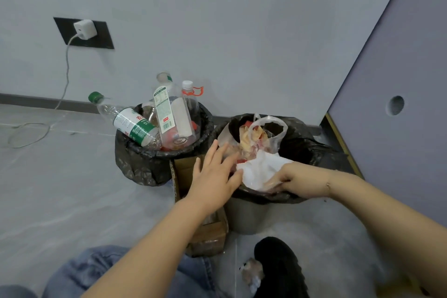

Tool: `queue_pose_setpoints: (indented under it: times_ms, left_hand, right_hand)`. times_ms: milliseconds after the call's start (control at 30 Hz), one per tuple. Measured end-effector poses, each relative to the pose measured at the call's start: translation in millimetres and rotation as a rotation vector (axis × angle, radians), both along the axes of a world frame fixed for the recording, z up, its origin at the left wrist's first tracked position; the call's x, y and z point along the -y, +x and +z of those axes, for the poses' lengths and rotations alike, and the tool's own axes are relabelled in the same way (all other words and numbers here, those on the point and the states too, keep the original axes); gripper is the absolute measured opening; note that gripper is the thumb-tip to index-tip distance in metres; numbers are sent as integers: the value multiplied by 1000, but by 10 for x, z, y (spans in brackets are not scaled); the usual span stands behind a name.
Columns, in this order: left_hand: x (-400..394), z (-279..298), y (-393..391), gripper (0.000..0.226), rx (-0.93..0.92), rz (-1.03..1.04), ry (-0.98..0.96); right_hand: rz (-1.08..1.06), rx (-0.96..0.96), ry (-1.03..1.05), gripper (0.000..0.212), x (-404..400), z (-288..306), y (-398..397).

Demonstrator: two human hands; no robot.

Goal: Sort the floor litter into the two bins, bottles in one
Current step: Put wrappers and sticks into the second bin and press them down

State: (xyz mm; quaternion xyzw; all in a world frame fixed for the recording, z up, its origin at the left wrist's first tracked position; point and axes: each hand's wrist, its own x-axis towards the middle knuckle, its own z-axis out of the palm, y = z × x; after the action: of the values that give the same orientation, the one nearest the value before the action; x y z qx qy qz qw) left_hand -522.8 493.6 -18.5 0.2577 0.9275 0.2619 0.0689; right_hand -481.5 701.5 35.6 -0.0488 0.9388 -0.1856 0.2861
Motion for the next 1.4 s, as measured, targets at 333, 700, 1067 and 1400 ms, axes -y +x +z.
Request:
queue_pose_setpoints:
  times_ms: [333, 700, 1067, 1400]
  left_hand:
    - [-20, 8, -52, 45, 26, 4, 45]
    - [-9, 83, -16, 41, 96, 58, 172]
    - [886, -372, 282, 55, 227, 621, 342]
    - [882, -478, 278, 15, 413, 564, 196]
  right_hand:
    - [-125, 541, 272, 41, 290, 165, -242]
    - [-186, 295, 124, 55, 157, 526, -73]
    - [-210, -573, -98, 19, 544, 581, 270]
    - [-287, -561, -346, 23, 1289, -134, 268]
